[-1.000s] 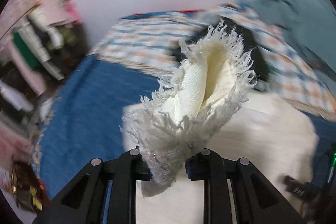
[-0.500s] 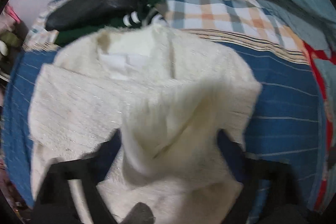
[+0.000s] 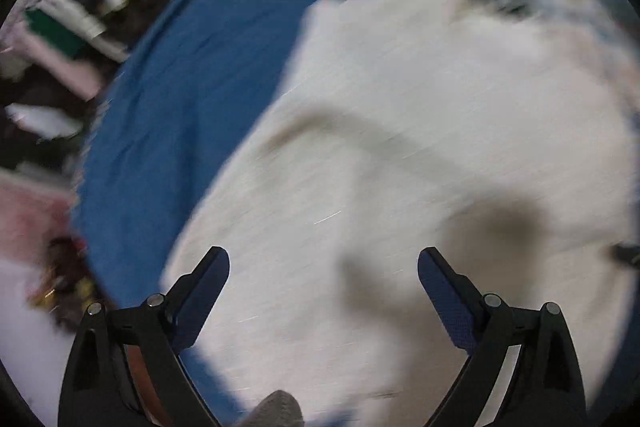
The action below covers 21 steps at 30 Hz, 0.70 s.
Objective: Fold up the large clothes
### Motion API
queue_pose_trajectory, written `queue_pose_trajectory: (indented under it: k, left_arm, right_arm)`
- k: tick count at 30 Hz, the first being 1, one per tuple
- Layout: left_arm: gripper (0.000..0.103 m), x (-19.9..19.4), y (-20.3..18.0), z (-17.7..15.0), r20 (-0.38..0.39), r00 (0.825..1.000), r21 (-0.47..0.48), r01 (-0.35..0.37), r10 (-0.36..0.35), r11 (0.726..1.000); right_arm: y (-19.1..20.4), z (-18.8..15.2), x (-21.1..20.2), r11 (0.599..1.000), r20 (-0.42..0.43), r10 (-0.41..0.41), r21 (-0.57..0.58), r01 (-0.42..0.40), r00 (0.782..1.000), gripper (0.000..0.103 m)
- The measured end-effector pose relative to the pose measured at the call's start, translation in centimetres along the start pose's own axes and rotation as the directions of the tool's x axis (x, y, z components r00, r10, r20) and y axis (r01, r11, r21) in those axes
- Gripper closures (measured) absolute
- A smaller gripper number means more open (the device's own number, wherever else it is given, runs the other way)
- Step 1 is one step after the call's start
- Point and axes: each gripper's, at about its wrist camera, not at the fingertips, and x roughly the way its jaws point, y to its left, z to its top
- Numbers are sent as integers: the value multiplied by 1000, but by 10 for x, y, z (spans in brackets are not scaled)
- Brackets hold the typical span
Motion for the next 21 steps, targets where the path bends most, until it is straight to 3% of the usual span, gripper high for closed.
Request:
queue_pose_trajectory:
  k: [1,2,4,6,9,11,13,16,19,21]
  left_arm:
    - [7,13,14,-8,-37,999,-13,-32,32,999]
    - [7,24,30,-17,-68,996,-34,-67,65,997]
    - [7,36,54,-31,-99,990,-69,-107,100,992]
    - [7,44,69,-41,-121,985,-90,-134,123,987]
    - [7,52,86,-55,-172,979,-129,-132,109,983]
    - [7,52,93,-62,-188,979,-149,-114,85,982]
    - [7,49,96,-61,-180,981,-150,-106,78,983]
    - [7,49,92,-60,-168,982,-130,-103,81,986]
    - [7,55,92,-57,-152,985,-107,-92,75,990]
    - [7,63,88,-57,-141,988,-81,-77,65,994]
  right_arm:
    - [3,2,13,1000,-29,-20,-18,20,999,80]
    - [4,5,25,998,-53,-47,-31,46,997,88]
    - [-5,10,24,991,5,-131,-7,131,991,94]
    - [-36,13,12,982,56,-166,96,160,985,94]
    - [-55,8,18,971,14,-204,130,200,979,93]
    - [-40,1,11,957,-7,-268,110,267,963,71]
    - [-28,-10,-3,946,0,-301,126,298,954,64]
    - [2,-38,-27,961,29,-235,154,228,971,62]
    - [50,-63,-7,988,-54,-75,134,82,996,62]
    - [85,-79,26,995,-135,-22,97,36,991,62]
